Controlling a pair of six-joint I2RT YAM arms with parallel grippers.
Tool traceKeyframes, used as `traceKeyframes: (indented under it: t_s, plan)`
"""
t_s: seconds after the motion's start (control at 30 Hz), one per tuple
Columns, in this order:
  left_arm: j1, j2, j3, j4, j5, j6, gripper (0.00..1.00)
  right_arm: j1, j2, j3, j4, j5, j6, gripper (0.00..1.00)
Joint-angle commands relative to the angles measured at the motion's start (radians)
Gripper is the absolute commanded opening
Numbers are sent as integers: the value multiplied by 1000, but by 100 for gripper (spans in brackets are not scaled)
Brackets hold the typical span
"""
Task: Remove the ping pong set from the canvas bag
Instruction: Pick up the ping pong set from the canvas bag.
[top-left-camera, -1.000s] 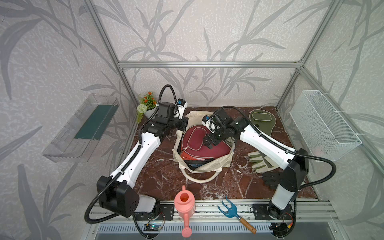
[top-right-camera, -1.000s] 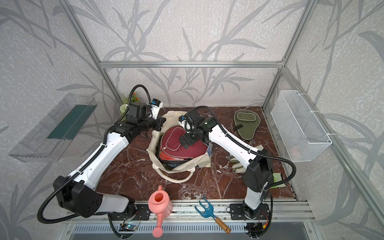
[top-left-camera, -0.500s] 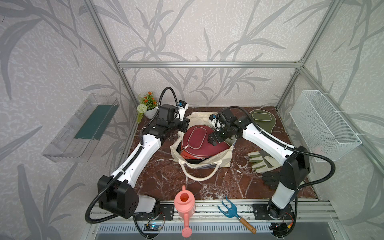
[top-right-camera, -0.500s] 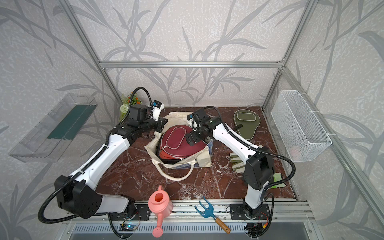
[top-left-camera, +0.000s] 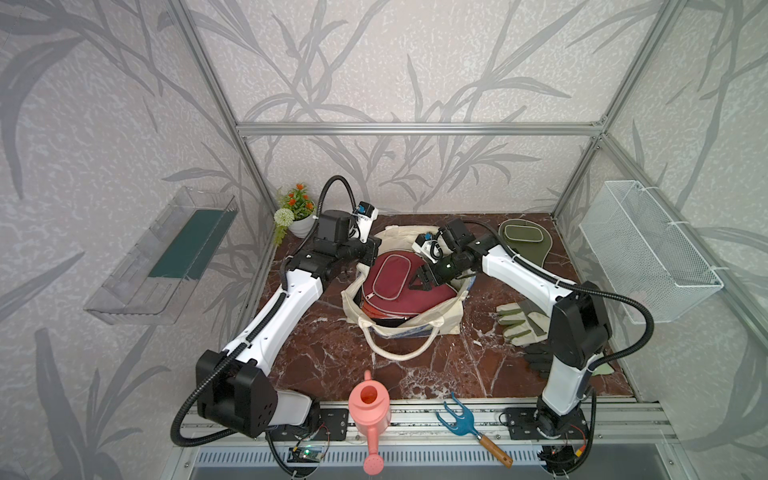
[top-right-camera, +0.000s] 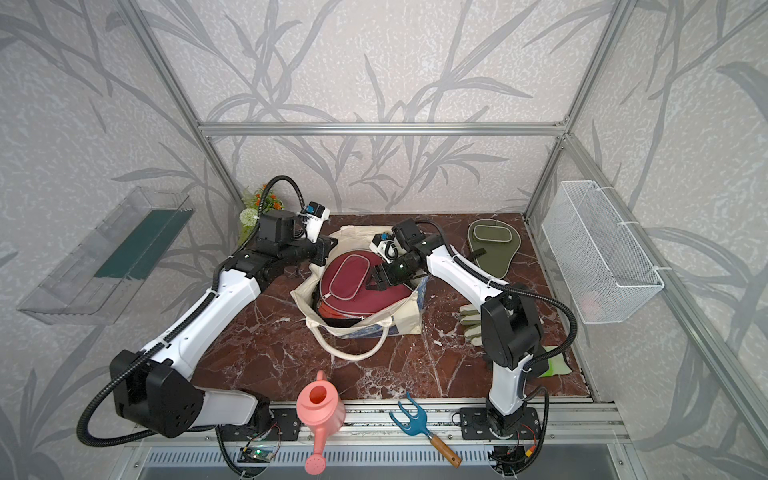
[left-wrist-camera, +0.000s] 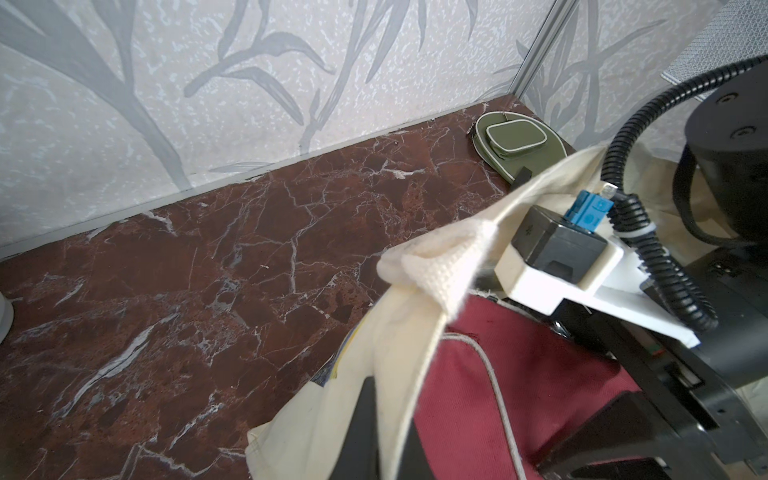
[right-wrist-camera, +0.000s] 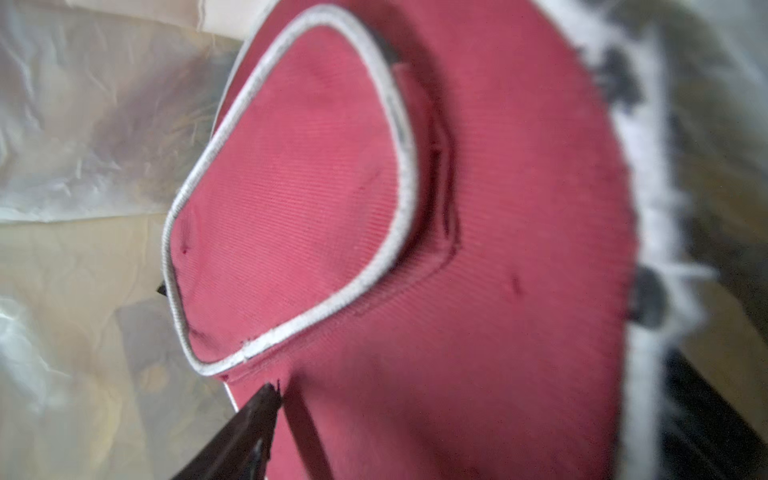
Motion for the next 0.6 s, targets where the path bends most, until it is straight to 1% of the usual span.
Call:
traceKeyframes:
  t_s: [0.0,0.07,0.1,0.23,0.37,0.47,0.57]
  plan:
    - [-5,-67,16,127,45,5,0,-17,-22,-9,17,-94,16,55]
    - [-5,-72,13,120,38,8,0,-22,-36,7,-3,-89,9,39]
    - [-5,-74,13,115,32,10,0,-24,-44,18,-17,-84,2,33]
    - [-5,-86,15,96,12,19,0,-25,-86,65,-70,-43,-29,1]
    - [-3,-93,29,63,-25,30,0,-24,-139,120,-120,30,-70,0]
    - [-3,-86,43,46,-62,19,0,-12,-217,128,-115,174,-136,0]
    - [-3,-78,54,39,-71,21,0,6,-301,86,-38,313,-203,0]
